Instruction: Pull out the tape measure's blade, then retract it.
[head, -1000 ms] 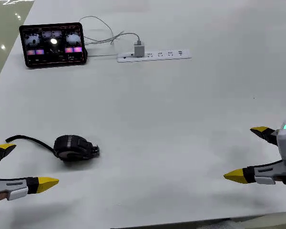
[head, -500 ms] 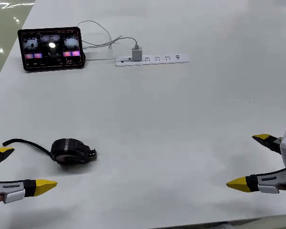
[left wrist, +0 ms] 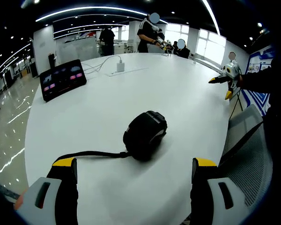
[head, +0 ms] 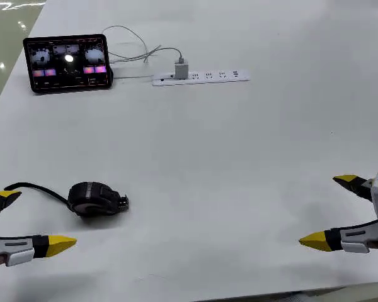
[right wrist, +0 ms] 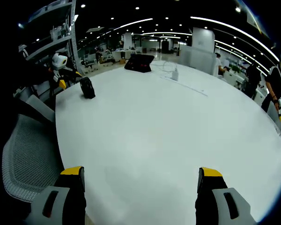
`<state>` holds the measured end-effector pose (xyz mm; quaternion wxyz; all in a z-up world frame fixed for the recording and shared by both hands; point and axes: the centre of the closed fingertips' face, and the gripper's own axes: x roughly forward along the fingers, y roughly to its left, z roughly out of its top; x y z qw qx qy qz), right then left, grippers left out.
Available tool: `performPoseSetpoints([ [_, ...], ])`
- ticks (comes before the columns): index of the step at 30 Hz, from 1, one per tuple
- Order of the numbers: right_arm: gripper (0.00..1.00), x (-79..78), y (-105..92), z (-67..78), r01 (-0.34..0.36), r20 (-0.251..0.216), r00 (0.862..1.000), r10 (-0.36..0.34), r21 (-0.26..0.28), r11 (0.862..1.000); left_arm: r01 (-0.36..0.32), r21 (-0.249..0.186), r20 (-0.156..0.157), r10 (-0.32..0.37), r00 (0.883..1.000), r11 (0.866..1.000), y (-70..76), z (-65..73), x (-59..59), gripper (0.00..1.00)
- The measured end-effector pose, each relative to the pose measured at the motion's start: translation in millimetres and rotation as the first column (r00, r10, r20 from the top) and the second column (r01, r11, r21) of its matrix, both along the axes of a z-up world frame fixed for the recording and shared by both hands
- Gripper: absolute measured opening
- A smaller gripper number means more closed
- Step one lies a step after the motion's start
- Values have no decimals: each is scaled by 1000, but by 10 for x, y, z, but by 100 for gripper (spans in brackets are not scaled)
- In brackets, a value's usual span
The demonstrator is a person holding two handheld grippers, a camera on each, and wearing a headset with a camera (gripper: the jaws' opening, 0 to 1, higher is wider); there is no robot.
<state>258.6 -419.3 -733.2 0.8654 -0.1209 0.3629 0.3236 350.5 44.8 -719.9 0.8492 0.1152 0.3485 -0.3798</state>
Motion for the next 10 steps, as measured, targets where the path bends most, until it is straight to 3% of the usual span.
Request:
performPoseSetpoints([
  [1, 99, 2, 1, 8, 1, 2, 1000, -1, 1, 1000, -3, 13, 15, 3, 1000, 1000, 16, 4, 20, 99],
  [3, 99, 8, -5, 15, 3, 4, 1000, -3, 1, 1000, 1, 7, 2, -1, 1000, 1000, 11, 8, 5, 99],
  [10, 99, 0, -18, 17, -2, 2, 1000, 2, -2, 1000, -4, 7, 6, 4, 1000, 1000, 26, 14, 14, 99],
])
